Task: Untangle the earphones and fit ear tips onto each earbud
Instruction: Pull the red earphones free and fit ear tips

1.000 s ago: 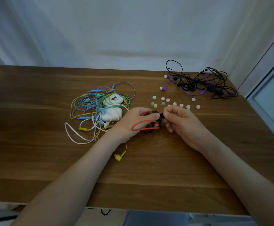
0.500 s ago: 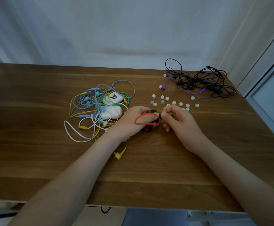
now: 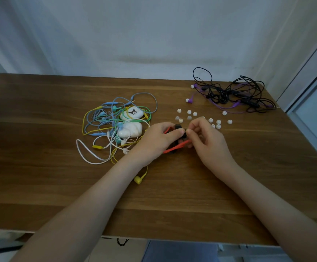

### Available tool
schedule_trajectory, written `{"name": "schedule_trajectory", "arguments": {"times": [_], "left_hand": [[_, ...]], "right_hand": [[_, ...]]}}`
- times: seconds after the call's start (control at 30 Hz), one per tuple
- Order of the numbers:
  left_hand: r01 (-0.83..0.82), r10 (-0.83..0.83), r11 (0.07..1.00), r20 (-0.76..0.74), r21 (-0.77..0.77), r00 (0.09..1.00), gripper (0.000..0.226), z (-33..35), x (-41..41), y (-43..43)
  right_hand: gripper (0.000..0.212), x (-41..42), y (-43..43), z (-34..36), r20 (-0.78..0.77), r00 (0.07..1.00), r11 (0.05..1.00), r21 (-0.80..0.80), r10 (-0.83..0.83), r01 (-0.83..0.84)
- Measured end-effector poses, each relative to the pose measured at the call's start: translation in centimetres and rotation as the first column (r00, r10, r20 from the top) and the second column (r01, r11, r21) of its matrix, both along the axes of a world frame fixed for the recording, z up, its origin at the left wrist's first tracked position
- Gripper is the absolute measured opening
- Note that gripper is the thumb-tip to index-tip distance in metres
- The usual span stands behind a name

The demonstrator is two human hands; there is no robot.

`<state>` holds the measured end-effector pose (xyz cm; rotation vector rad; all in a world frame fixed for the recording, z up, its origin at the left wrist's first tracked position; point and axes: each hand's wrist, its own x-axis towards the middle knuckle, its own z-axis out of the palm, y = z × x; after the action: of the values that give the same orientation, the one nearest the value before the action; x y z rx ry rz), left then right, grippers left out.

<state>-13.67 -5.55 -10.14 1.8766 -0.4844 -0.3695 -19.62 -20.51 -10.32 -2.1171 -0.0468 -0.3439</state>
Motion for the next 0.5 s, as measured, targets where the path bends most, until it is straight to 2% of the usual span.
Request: {"name": "schedule_trajectory", "arguments": {"times": [0.07,0.17,0.3,0.43,0.5], "left_hand": [[0.018,-0.021,0.997,-0.04,-0.079,0.999,0.037,-0.1,0.0,0.2],[0.043,-0.054,0.99,-0.082,-0.133,0.995,0.048,0.0,0.0,0.2],[0.058,-0.079,0.984,-0.122,-0.167,0.989,0.023,0.1,0.1,0.2],[0.067,-0.084,0.982,-0.092,-0.178,0.992,0.021,0.2,0.0,0.3],[0.066,-0.075,0.987,-0.057,-0.146,0.996,0.017,0.2,-0.2,0.3]], "right_hand": [[0.019,0.0,-0.1,0.0,0.019,0.999,0.999,0.032,0.031,-0.032],[0.017,0.2,-0.3,0.1,-0.008,0.997,0.978,0.196,0.078,-0.075],[0.015,0.3,-0.6,0.3,-0.08,0.988,0.927,0.364,0.131,-0.094],[0.012,0.5,-1.1,0.7,-0.139,0.952,0.759,0.64,0.274,-0.125],[0.013,0.6,-1.3,0.9,-0.172,0.929,0.714,0.689,0.328,-0.124]]}}
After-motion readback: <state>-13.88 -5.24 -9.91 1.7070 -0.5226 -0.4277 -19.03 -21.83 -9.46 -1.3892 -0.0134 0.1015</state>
